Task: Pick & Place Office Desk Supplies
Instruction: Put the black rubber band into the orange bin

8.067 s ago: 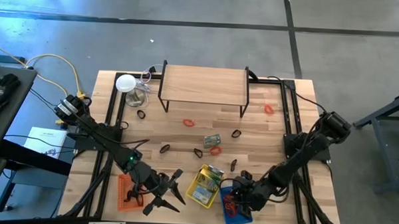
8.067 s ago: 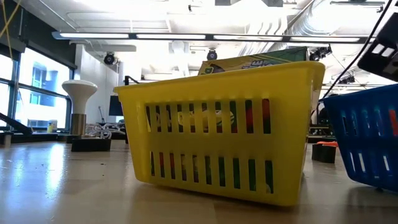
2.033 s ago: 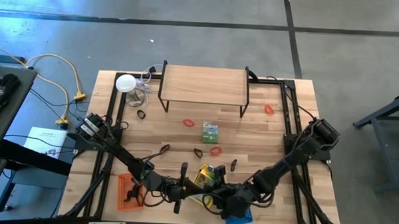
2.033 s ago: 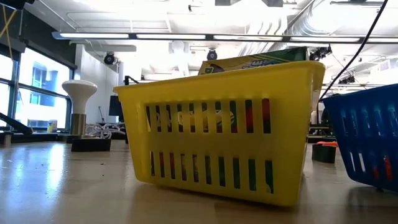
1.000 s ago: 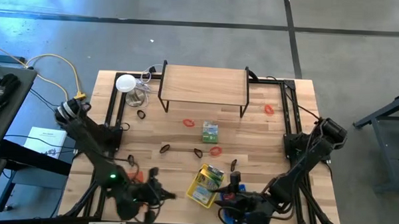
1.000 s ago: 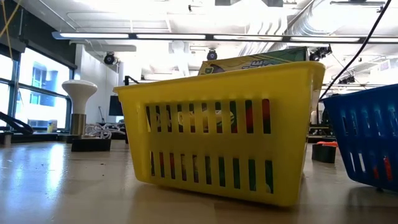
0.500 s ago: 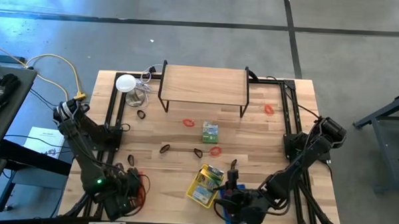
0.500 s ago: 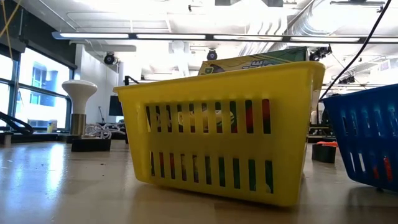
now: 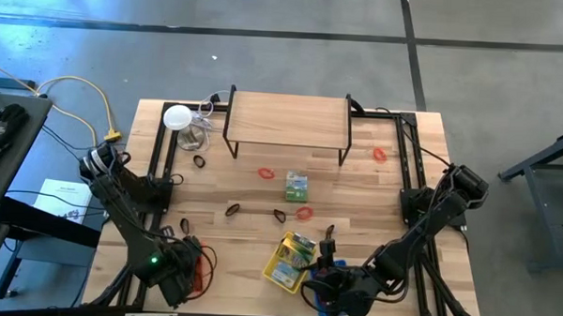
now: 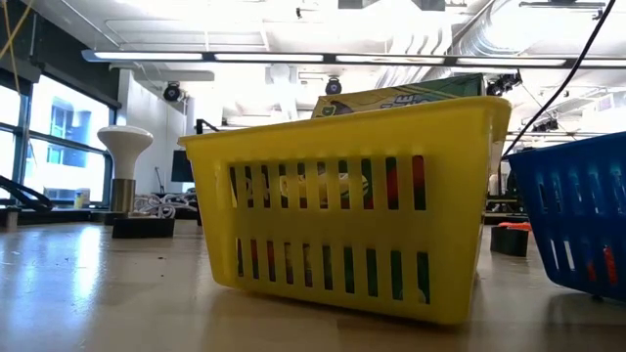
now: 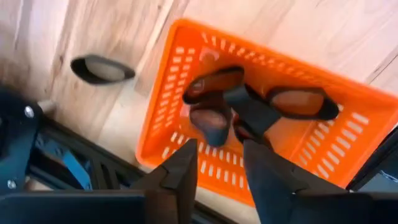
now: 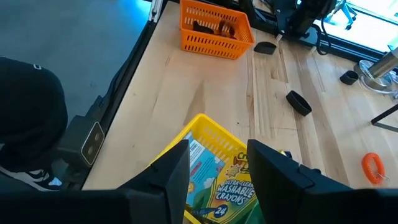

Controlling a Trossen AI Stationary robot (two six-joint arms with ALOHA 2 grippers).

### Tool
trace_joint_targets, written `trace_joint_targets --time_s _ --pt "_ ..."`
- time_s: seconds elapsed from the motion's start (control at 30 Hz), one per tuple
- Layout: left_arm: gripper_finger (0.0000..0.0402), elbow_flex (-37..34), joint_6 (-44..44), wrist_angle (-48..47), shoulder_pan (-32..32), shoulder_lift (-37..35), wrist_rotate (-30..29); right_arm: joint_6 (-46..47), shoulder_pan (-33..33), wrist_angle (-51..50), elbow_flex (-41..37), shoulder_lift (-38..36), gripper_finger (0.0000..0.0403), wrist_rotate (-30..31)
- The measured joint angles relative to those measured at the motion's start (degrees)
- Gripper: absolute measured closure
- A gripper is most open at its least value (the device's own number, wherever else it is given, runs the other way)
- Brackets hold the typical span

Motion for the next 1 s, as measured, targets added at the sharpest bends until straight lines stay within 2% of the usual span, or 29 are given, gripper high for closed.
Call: trace_joint_targets --time_s 0.17,0.3,0.37,0.43,0.5,0.67,0.87,1.0 --pt "0.0263 0.0 2.58 -0.52 1.45 0.0 -0.55 0.17 0.0 0.01 0.0 0.0 0.0258 -0.02" --pt "0.0261 0.0 10.69 -3.99 2.92 0.0 1.16 0.15 0.0 0.01 0.0 0.0 0.0259 -0.02" --pt "0.0261 0.21 17.39 -6.36 4.93 0.0 1.84 0.11 -0.23 0.05 0.0 0.0 0.0259 0.17" --pt "0.0261 0.72 24.38 -8.07 8.29 -0.03 0.59 0.19 -0.6 0.05 0.0 0.0 0.0259 0.14" --pt "0.0261 0.73 27.73 -10.52 11.94 -0.04 -2.59 1.08 -1.04 0.05 0.0 0.0 0.0259 0.06" --pt "0.0261 -0.44 26.77 -18.73 19.03 -0.28 -8.53 2.89 -2.03 -0.57 0.0 0.0 0.0259 -2.64" --pt "0.0262 -7.6 28.27 -15.22 22.57 -2.27 -6.79 4.68 -2.62 -0.95 -0.04 0.0 0.0259 -9.03" --pt "0.0262 -13.2 26.9 -14.33 25.69 -2.93 -0.87 5.72 -2.43 -0.85 -0.04 0.0 0.0259 -10.15"
